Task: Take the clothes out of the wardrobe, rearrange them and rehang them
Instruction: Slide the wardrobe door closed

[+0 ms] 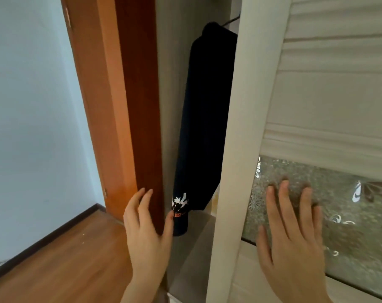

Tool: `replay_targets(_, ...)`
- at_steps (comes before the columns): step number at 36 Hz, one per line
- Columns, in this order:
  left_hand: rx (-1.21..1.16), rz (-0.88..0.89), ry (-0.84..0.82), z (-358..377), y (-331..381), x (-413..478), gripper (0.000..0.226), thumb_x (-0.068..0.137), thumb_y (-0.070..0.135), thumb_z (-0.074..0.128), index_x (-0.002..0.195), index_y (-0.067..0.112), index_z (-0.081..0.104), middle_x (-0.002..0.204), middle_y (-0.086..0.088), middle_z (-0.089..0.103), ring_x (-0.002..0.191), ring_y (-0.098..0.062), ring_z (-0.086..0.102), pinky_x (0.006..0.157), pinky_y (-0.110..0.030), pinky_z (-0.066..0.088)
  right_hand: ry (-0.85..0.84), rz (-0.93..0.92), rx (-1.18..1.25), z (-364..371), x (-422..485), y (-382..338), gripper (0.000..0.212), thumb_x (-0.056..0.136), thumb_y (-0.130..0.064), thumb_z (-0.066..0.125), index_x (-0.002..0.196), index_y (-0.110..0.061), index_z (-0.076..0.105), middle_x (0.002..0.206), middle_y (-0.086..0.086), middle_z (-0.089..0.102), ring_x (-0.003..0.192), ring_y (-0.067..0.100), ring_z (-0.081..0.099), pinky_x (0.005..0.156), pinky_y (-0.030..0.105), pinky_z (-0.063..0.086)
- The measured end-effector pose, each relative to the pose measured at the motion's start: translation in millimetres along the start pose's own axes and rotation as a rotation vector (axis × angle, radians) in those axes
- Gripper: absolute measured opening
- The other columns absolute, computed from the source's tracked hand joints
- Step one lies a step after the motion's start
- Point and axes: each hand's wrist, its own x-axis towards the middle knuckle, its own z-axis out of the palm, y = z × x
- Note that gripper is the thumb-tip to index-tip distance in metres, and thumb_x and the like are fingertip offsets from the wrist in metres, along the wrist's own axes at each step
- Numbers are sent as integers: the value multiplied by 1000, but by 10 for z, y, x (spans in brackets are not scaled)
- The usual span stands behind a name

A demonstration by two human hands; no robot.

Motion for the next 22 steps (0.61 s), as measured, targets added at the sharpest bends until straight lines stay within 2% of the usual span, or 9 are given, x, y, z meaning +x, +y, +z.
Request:
replay_targets(3,-34,-168,-57,-80,-302,337,76,81,31,66,144,16,26,150,-3,24,139,-25,28,109,-45,32,5,-6,-3,105,59,-175,56,96,-35,19,144,-9,32,153,9,27,146,35,7,117,49,6)
replay_targets(6,-192,-307,-196,-111,-534,612,93,76,49,62,149,29,8,157,9,9,144,-21,19,112,-50,29,5,-44,-3,229,122,-372,53,96,-34,21,143,-12,33,151,8,32,146,32,8,117,53,5)
replay_targets(9,-446,-458,-392,-113,-638,759,93,73,54,59,147,43,3,157,12,13,144,-19,21,111,-53,29,-7,-59,23,352,171,-582,54,93,-31,30,143,-12,32,151,4,32,147,26,6,117,52,4)
replay_targets(11,-551,-536,-476,-101,-669,802,85,79,48,57,146,43,5,156,13,17,143,-19,23,111,-47,28,-12,-64,36,411,217,-706,56,90,-30,34,144,-12,31,154,3,27,147,24,5,118,51,3)
replay_targets(14,-582,-538,-510,-79,-665,817,82,84,39,57,147,37,4,153,13,21,142,-18,24,111,-40,29,-32,-72,47,472,279,-857,62,87,-29,38,145,-14,26,159,-2,14,148,23,3,119,47,-2)
replay_targets(19,-561,-514,-551,-82,-601,791,94,79,32,65,146,34,-1,126,21,20,118,-3,24,110,-38,29,-56,-79,34,604,350,-1091,63,86,-30,41,146,-16,26,159,-1,16,148,23,4,119,46,-2)
replay_targets(22,-547,-485,-542,-55,-642,797,96,77,27,71,142,38,1,119,29,21,116,1,22,108,-31,28,-49,-86,12,695,396,-1206,62,86,-29,41,146,-16,28,157,-2,18,147,23,6,119,47,1)
